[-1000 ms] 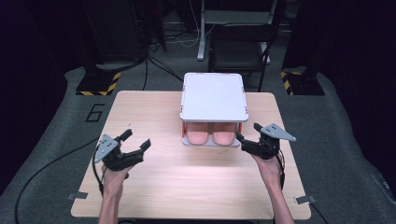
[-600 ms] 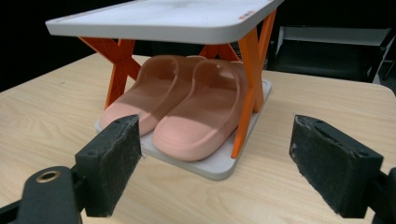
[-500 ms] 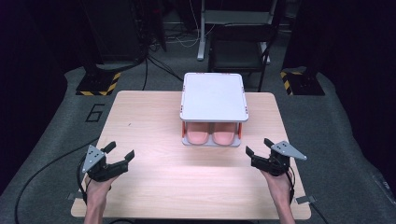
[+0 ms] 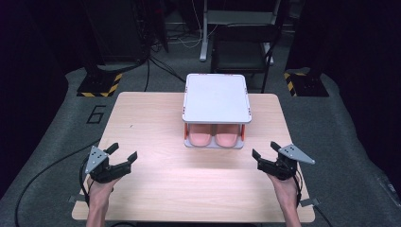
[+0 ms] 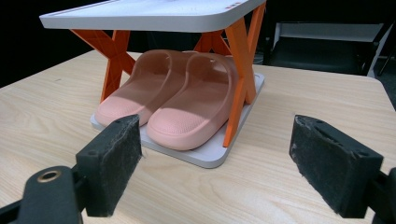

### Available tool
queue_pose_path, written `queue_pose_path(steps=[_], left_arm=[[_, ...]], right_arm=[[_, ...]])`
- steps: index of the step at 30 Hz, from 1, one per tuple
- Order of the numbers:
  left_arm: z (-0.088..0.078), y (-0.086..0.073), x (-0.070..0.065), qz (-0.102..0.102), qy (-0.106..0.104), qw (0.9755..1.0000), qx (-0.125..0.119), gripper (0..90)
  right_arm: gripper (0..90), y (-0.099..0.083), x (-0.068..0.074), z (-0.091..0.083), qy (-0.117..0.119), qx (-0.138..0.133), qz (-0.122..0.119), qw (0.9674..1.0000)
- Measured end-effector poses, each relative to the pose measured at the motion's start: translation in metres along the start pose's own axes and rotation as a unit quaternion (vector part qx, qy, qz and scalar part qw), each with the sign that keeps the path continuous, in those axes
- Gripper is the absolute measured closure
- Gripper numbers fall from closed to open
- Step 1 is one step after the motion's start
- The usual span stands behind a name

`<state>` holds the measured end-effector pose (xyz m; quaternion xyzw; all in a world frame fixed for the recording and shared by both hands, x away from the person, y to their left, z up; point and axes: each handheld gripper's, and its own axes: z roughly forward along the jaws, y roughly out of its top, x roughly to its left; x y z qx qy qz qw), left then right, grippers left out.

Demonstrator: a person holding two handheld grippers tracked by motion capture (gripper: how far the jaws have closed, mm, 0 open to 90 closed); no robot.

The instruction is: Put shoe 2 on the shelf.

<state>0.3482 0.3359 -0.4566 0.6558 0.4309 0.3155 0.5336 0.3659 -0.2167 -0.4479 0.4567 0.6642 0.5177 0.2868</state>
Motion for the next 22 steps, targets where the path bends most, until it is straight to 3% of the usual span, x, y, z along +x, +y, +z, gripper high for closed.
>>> queue_pose_path(steps=[22], left_arm=[[0.0012, -0.0033, 0.0005, 0.01, -0.005, 0.9999, 0.013, 15.2]], right_arm=[[16.1, -0.0028, -0.0028, 0.0055, 0.004, 0.018, 0.0, 0.9998]])
